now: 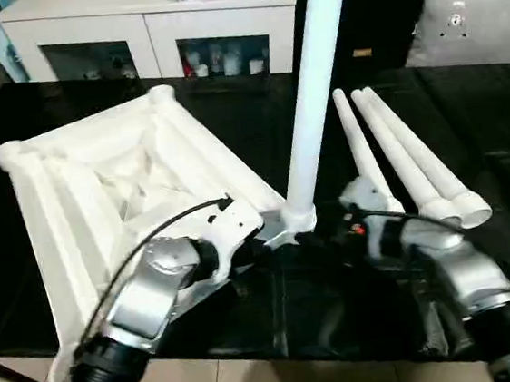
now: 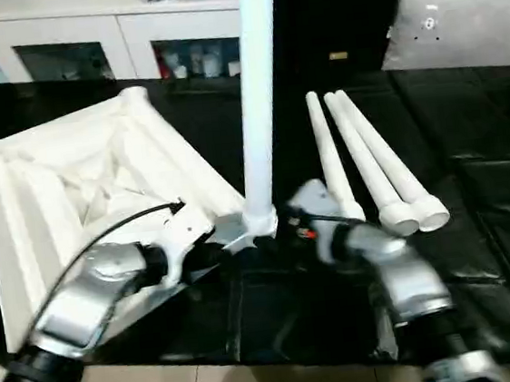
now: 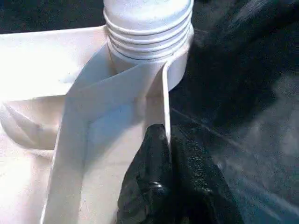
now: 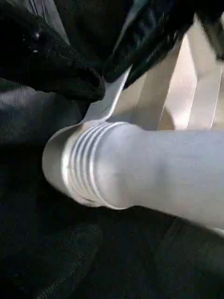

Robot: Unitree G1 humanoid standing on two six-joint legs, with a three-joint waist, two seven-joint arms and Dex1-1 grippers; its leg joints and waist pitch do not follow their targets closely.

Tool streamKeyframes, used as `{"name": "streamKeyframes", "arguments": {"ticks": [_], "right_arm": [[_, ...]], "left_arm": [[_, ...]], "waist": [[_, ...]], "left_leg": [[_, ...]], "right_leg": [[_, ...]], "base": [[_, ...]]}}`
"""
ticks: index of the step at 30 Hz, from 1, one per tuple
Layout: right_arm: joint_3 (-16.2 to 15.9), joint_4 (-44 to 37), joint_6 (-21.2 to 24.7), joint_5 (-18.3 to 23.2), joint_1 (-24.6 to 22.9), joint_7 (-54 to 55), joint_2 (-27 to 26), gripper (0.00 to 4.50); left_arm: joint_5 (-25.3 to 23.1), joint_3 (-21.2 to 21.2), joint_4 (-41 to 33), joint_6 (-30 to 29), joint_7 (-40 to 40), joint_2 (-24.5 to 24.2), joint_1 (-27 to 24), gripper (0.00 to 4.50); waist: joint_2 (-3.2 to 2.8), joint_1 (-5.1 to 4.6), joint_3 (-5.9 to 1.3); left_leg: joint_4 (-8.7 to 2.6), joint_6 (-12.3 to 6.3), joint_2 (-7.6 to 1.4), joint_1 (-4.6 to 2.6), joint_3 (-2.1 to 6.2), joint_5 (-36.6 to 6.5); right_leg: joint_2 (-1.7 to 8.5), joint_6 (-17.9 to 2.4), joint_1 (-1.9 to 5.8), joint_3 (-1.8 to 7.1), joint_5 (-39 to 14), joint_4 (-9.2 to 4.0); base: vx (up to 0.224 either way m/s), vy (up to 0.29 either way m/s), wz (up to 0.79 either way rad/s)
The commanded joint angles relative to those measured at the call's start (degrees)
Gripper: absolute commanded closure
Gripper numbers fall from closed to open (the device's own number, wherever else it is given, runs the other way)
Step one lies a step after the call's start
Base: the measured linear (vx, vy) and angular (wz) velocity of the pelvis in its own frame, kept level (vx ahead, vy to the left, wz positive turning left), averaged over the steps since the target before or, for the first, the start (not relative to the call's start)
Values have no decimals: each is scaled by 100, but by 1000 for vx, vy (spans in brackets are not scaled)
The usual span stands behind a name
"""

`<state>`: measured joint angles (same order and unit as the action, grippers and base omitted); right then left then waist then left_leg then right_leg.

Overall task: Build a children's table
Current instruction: Rotate leg to tighten

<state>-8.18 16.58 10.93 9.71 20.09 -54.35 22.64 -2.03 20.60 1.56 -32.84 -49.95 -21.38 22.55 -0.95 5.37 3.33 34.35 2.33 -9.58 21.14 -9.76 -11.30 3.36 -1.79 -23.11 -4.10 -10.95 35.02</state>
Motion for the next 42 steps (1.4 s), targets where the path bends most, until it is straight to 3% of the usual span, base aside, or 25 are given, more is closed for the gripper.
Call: {"name": "streamKeyframes", "arguments": {"ticks": [1, 2, 7, 12, 13, 14, 22, 23, 26, 33, 38, 42], "right_arm": [[-54, -162, 57, 163, -41, -381, 155, 8], [-102, -211, 77, 206, -43, -602, 260, 8], [-268, -256, 67, 255, 22, -1169, 498, 8], [-463, -45, -369, -3, 134, -1310, 570, 8], [-498, -36, -396, 1, 136, -1375, 582, 8], [-543, -40, -343, 66, 135, -1511, 581, 8], [-612, -161, -181, 279, 86, -1785, 496, 55], [-631, -153, -211, 274, 71, -1804, 483, 83], [-651, -83, -289, 238, 82, -1776, 406, 88], [-667, -17, -397, 217, 103, -1737, 281, 163], [-654, -114, -315, 277, 31, -1806, 289, 176], [-586, -352, 15, 421, -161, -1582, 161, 177]], "left_arm": [[47, 215, 30, 273, -392, -131, 12, 450], [54, 266, 97, 447, -564, -243, 26, 450], [135, 483, 264, 981, -1289, -658, 81, 450], [190, 677, 302, 1360, -1977, -965, 146, 450], [203, 700, 311, 1458, -2069, -1002, 155, 450], [207, 740, 318, 1556, -2178, -1054, 169, 450], [201, 802, 389, 1718, -2350, -1115, 183, 450], [195, 809, 411, 1753, -2375, -1111, 185, 450], [191, 823, 438, 1797, -2406, -1102, 193, 450], [176, 852, 443, 1830, -2420, -1093, 183, 450], [156, 840, 450, 1812, -2370, -1078, 158, 450], [176, 675, 363, 1421, -1915, -880, 79, 450]], "waist": [[36, 18, -377], [-11, 34, -375], [-25, 87, -375], [-18, 131, -382], [18, 132, -385], [-9, 138, -385], [4, 168, -391], [11, 166, -388], [-4, 165, -388], [-9, 163, -383], [-12, 163, -385], [-22, 176, -377]], "left_leg": [[-368, -499, -355, -31, 124, -653], [-362, -509, -352, -38, 126, -691], [-375, -435, -360, -54, 126, -839], [-381, -320, -375, -76, 123, -841], [-381, -331, -376, -70, 122, -819], [-386, -350, -385, -67, 127, -785], [-378, -341, -385, -63, 124, -748], [-377, -340, -383, -61, 122, -726], [-376, -341, -380, -53, 124, -703], [-385, -295, -384, -67, 128, -785], [-383, -297, -381, -62, 128, -760], [-383, -298, -385, -67, 127, -773]], "right_leg": [[517, -1126, 340, 320, -1015, -428], [515, -1145, 335, 319, -1011, -437], [512, -1179, 330, 319, -1044, -437], [533, -1210, 323, 325, -1079, -422], [530, -1212, 330, 324, -1051, -416], [529, -1238, 333, 323, -976, -396], [536, -1240, 339, 324, -985, -387], [538, -1241, 338, 326, -963, -385], [537, -1236, 337, 323, -948, -384], [535, -1225, 333, 323, -1041, -394], [533, -1232, 337, 323, -970, -385], [530, -1241, 332, 326, -965, -392]], "base": [[0, 0, 0], [0, 0, 0], [0, 0, 0], [0, 0, 0], [0, 0, 0], [0, 0, 0], [0, 0, 0], [0, 0, 0], [0, 0, 0], [0, 0, 0], [0, 0, 0], [0, 0, 0]]}}
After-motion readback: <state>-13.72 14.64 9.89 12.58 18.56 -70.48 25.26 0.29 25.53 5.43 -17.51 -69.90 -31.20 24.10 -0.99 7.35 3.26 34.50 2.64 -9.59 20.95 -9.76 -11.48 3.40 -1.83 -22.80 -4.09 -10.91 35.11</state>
